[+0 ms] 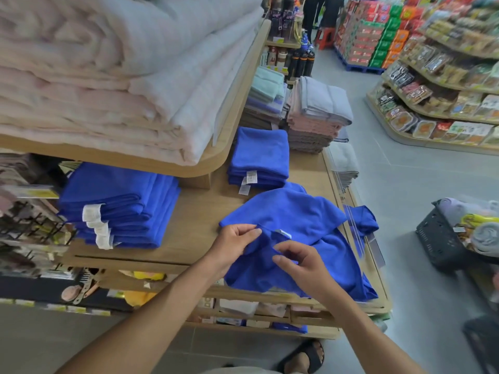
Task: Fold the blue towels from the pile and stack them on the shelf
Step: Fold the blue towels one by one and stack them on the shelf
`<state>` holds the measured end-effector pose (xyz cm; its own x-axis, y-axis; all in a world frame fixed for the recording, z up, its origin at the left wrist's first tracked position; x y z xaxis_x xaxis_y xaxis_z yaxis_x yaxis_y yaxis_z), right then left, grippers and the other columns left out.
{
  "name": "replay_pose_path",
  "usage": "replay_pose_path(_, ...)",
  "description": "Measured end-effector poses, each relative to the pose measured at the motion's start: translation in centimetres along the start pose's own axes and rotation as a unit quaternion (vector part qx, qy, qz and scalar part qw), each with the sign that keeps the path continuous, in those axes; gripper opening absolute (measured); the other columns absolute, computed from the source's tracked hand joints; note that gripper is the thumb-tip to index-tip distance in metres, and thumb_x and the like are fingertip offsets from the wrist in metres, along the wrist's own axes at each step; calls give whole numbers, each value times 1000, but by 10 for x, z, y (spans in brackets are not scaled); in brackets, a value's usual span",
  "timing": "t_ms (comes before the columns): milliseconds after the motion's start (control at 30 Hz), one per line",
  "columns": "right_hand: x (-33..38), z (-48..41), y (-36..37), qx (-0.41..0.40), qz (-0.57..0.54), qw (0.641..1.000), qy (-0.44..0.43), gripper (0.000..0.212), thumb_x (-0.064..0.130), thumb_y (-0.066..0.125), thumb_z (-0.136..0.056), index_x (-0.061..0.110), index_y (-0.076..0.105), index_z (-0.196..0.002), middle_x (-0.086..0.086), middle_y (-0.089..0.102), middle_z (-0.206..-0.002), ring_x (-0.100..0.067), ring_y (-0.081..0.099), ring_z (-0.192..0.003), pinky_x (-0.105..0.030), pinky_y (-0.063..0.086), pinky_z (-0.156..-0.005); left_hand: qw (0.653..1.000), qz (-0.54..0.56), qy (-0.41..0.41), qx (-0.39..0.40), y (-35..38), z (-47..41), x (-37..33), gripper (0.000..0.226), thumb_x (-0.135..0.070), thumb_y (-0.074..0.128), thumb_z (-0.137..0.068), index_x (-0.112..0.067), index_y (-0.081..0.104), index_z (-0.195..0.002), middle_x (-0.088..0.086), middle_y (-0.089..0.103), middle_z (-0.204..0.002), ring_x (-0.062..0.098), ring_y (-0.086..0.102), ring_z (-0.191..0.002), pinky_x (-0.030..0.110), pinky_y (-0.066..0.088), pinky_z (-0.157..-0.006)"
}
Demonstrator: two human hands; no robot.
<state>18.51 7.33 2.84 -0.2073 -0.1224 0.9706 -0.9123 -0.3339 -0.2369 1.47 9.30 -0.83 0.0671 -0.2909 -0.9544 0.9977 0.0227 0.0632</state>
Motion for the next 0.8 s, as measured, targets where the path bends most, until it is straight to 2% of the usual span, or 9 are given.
replay_pose_path(67,24,-1,8,32,38,998,-29,13,35,72,-88,45,75,-96,11,74,-91,-9,68,-86,-25,55,-79,1000,-3,24,6,4,6,-13,19,-18,65,-98,-7,76,-109,-2,74,-91,5,61,-80,21,45,-73)
replay_pose_path(133,42,-7,0,-2,72,996,-55,14,35,72,-87,48,73,-94,15,71,-89,-8,66,-83,-18,51,-75,999,27,29,13,7,12,-22,20,-18,64,-99,-7,75,-112,-1,76,-91,6,63,-79,18,46,-68)
replay_pose_path(233,46,-17,-13,-76,106,990,-54,21,22,78,-89,41,70,-86,16,71,-88,-8,64,-77,-18,49,-71,998,44,28,23,13,21,-33,21,-21,58,-103,-8,72,-94,-13,52,-57,3,40,-53,18,32,-50)
replay_pose_path(300,44,-20,-18,-112,107,987,-36,19,20,80,-88,35,69,-84,14,72,-84,-9,65,-74,-19,49,-68,996,50,56,46,18,29,-43,29,-26,57,-103,-13,65,-79,-12,44,-55,2,35,-51,19,31,-49)
replay_pose_path(333,45,-21,-19,-123,110,986,-35,18,21,80,-88,35,68,-85,14,72,-82,-9,65,-73,-18,49,-67,994,52,74,60,20,33,-50,27,-25,59,-102,-12,66,-80,-10,53,-58,1,46,-52,18,37,-52)
replay_pose_path(400,50,-21,-20,-138,124,982,-46,16,25,80,-87,34,67,-84,14,70,-84,-11,66,-77,-19,50,-68,991,40,102,78,24,39,-60,14,-17,65,-98,-7,74,-102,-2,77,-87,7,73,-83,18,54,-74)
replay_pose_path(467,63,-21,-25,-148,162,972,-79,16,30,82,-84,36,66,-83,17,64,-95,-9,66,-92,-18,50,-76,991,14,125,55,19,40,-70,15,-13,67,-97,-15,77,-108,2,78,-105,13,73,-102,26,54,-89)
replay_pose_path(600,96,-27,-29,-63,196,970,-129,16,50,75,-81,36,66,-82,24,60,-118,-3,59,-120,-13,42,-98,984,-50,168,27,14,39,-94,16,-15,65,-99,-23,79,-101,1,79,-101,20,73,-100,36,55,-91)
replay_pose_path(800,143,-38,-42,30,248,954,-165,10,49,71,-78,40,65,-78,17,66,-89,-8,65,-89,-24,50,-82,967,-61,248,7,20,51,-153,11,-7,65,-97,-14,74,-97,-7,76,-88,3,67,-84,18,52,-77)
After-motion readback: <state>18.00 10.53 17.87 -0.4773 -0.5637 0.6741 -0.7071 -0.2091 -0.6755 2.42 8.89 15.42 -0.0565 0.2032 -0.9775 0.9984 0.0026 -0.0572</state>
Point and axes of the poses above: each hand's wrist, its own z-axis away from the middle knuckle, its own y-axis out of the palm, x = y × z, the point moved 9 cm from there along -z, towards the middle knuckle
